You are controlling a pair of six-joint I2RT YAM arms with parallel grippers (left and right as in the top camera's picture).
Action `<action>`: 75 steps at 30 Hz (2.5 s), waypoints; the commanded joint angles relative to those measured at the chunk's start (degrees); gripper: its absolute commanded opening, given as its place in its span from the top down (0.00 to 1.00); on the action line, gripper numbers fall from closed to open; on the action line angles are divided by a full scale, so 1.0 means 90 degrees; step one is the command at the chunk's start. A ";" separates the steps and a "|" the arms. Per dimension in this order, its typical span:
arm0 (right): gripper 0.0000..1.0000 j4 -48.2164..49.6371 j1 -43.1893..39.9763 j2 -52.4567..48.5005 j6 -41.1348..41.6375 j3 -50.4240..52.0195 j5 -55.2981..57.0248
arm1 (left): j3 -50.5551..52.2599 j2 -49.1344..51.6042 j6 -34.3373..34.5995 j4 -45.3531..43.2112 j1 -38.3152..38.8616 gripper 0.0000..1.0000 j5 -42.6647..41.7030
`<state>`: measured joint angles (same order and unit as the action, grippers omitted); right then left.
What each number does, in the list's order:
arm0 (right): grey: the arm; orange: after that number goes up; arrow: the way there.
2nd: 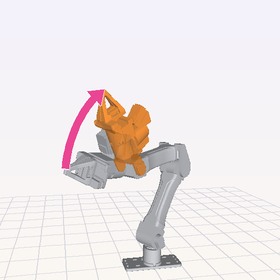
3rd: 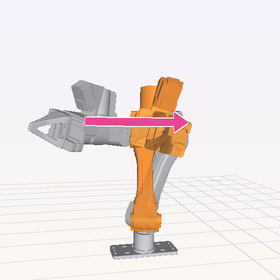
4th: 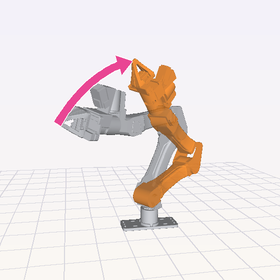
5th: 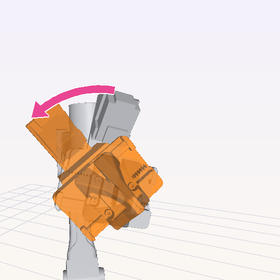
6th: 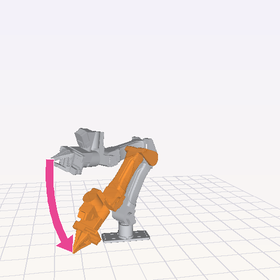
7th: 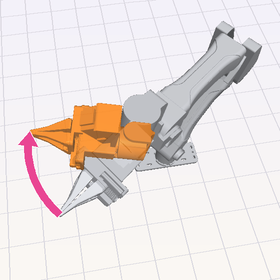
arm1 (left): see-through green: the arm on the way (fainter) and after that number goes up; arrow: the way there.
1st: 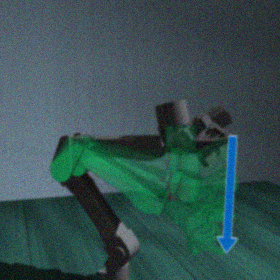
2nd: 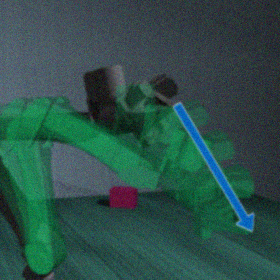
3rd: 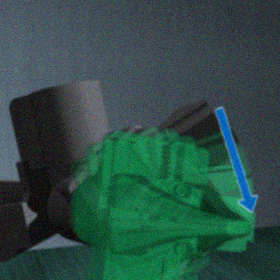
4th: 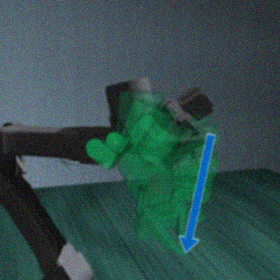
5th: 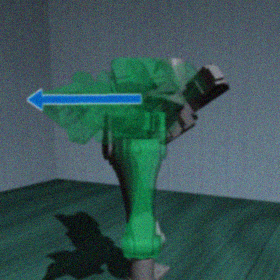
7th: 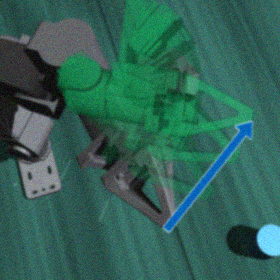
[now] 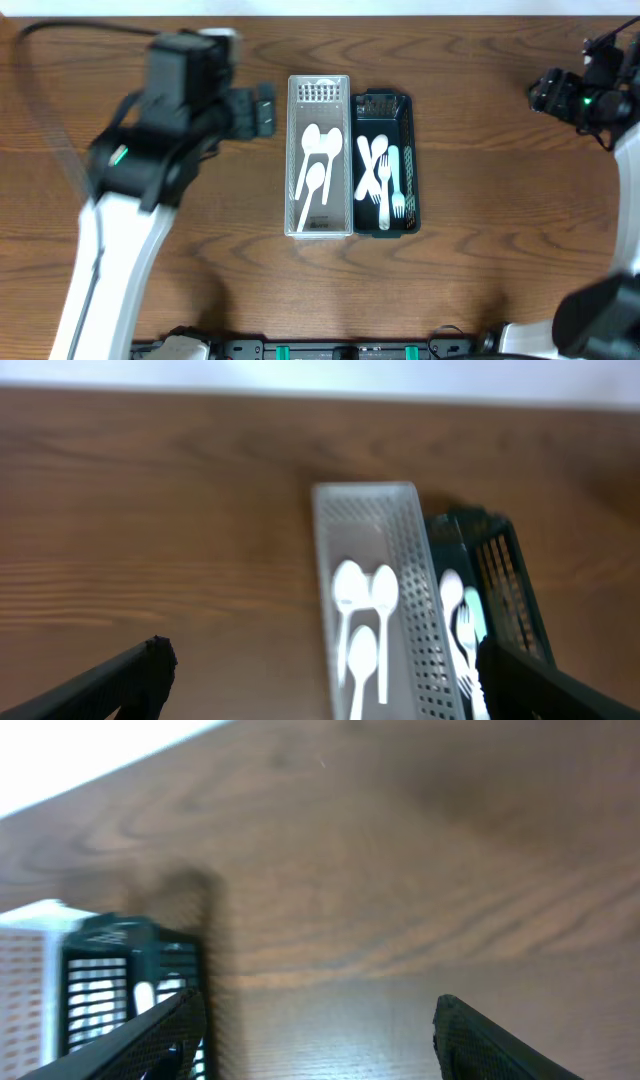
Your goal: Pack container
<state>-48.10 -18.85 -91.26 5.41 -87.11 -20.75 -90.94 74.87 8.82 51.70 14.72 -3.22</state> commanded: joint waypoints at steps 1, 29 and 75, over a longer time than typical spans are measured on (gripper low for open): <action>0.22 0.0068 -0.0024 0.1044 -0.0554 -0.0022 -0.0272 | -0.0092 -0.0758 0.0005 0.0221 -0.0046 0.02 0.1110; 0.01 -0.0325 -0.0024 0.3485 -0.0563 -0.0019 0.0306 | -0.0090 -0.3288 -0.0379 0.1583 -0.0046 0.02 0.2152; 0.01 -0.2467 -0.0024 0.3485 -0.0563 -0.0019 0.0304 | 0.8143 -0.8206 -0.2261 -0.3966 -0.0707 0.02 0.0114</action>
<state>-70.15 -18.85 -59.96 0.80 -87.20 -18.17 -20.58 5.17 -10.79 16.56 9.52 -0.78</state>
